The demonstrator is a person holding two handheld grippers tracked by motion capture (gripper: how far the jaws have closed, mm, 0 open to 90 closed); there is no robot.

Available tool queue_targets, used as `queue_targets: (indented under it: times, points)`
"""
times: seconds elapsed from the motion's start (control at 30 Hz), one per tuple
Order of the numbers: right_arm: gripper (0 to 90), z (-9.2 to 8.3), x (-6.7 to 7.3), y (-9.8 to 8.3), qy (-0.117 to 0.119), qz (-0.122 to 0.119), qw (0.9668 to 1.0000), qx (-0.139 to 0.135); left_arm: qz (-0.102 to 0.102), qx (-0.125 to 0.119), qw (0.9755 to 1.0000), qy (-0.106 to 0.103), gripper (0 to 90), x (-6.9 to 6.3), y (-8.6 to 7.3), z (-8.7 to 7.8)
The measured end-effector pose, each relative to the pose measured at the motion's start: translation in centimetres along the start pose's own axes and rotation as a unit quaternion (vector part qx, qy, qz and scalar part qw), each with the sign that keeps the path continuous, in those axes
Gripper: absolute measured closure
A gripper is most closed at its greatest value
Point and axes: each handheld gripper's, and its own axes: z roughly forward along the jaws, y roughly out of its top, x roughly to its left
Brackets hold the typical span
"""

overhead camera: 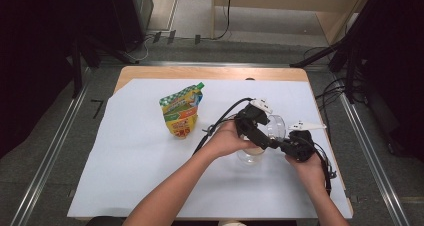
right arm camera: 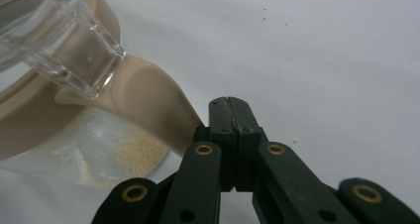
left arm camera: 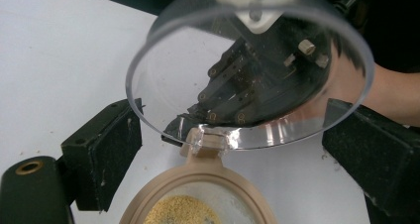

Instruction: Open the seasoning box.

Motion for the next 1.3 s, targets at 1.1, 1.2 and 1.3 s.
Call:
queue_targets:
  times: [1.1, 1.2, 1.3]
  points:
    - [73.2, -4.8, 2.1, -2.3, 0.049, 0.004, 0.9987, -0.009, -0.02, 0.019, 0.9996, 0.01, 38.2, -0.6, -3.2, -5.9]
    - [71.9, -5.2, 3.2, -2.8, 0.063, 0.001, 0.9979, -0.013, -0.026, 0.011, 0.9995, 0.012, 47.2, -0.7, -3.8, -6.3]
    - [69.5, -5.2, 4.4, -3.0, 0.082, -0.009, 0.9965, -0.017, -0.023, 0.012, 0.9996, 0.013, 53.5, -0.9, -4.3, -6.4]
